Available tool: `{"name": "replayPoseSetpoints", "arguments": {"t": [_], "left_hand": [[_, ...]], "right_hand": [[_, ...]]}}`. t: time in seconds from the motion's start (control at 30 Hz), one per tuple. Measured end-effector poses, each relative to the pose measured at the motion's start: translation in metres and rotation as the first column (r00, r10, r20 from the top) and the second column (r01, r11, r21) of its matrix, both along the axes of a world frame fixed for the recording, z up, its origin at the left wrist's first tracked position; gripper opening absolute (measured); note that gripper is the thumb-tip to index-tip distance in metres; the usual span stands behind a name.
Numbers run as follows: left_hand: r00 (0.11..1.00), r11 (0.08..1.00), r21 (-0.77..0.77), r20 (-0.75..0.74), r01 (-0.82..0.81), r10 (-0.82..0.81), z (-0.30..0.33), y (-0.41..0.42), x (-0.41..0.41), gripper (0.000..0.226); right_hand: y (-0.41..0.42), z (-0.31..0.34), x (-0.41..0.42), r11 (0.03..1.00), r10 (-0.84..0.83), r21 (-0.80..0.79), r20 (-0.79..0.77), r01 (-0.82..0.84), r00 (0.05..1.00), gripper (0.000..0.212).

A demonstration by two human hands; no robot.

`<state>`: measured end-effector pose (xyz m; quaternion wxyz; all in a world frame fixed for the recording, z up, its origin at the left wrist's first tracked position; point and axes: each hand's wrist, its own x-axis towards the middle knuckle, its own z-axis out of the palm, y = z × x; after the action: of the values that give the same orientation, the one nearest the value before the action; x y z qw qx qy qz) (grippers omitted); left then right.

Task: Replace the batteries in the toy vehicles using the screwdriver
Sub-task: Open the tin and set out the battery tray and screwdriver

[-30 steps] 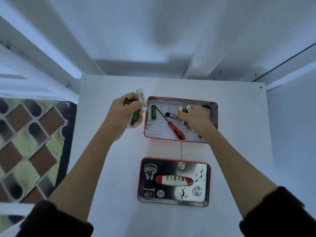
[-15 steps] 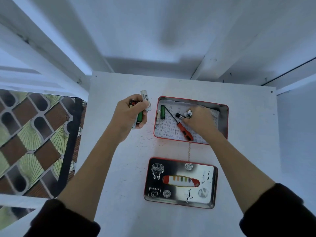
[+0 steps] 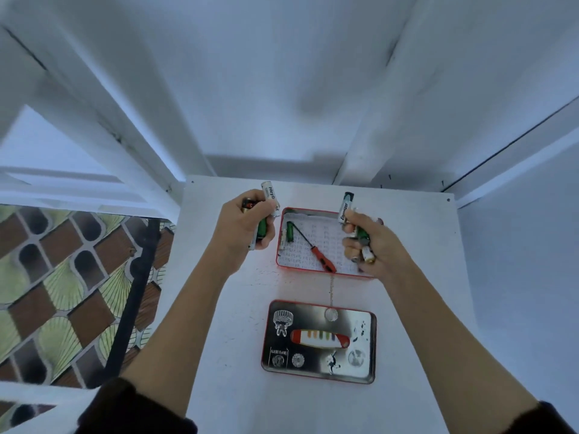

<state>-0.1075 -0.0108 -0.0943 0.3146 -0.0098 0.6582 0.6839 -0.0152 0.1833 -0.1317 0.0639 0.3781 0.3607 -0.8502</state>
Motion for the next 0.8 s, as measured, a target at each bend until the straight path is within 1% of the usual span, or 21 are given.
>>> {"name": "replayPoseSetpoints", "arguments": {"t": [0.1,0.2,0.27,0.33,0.43,0.57,0.67,0.73,0.8], "left_hand": [[0.999,0.999,0.032,-0.036,-0.021,0.022,0.037,0.004,0.015,0.025],[0.997,0.996,0.065,-0.054,-0.056,0.06,0.077,0.002,0.036,0.021],[0.994,0.992,0.109,-0.077,-0.066,0.075,0.103,-0.003,0.05,0.025],[0.99,0.986,0.146,-0.105,-0.076,0.092,0.129,-0.01,0.064,0.028],[0.982,0.978,0.186,-0.144,-0.09,0.118,0.161,-0.027,0.085,0.025],[0.971,0.97,0.22,-0.185,-0.107,0.149,0.198,-0.056,0.104,0.023],[0.96,0.959,0.244,-0.201,-0.142,0.193,0.223,-0.067,0.109,0.02],[0.957,0.949,0.282,-0.208,-0.139,0.202,0.237,-0.07,0.11,0.018],[0.956,0.941,0.317,-0.219,-0.12,0.196,0.246,-0.075,0.109,0.02]], "right_hand": [[-0.008,0.047,0.007,0.992,-0.051,-0.12,-0.109,0.038,0.993,0.017],[-0.018,0.096,0.014,0.986,-0.061,-0.167,-0.186,0.029,0.981,0.018],[-0.027,0.128,0.02,0.984,-0.055,-0.176,-0.241,0.013,0.969,0.016],[-0.039,0.157,0.029,0.989,-0.032,-0.148,-0.293,-0.012,0.956,0.015],[-0.06,0.191,0.043,0.995,0.002,-0.092,-0.336,-0.035,0.942,0.017],[-0.091,0.226,0.056,0.995,0.034,-0.075,-0.375,-0.067,0.926,0.017],[-0.111,0.252,0.06,0.994,0.068,-0.053,-0.407,-0.098,0.911,0.017],[-0.123,0.268,0.061,0.994,0.087,-0.026,-0.426,-0.108,0.901,0.017],[-0.137,0.283,0.06,0.993,0.109,0.004,-0.424,-0.119,0.899,0.016]]}}
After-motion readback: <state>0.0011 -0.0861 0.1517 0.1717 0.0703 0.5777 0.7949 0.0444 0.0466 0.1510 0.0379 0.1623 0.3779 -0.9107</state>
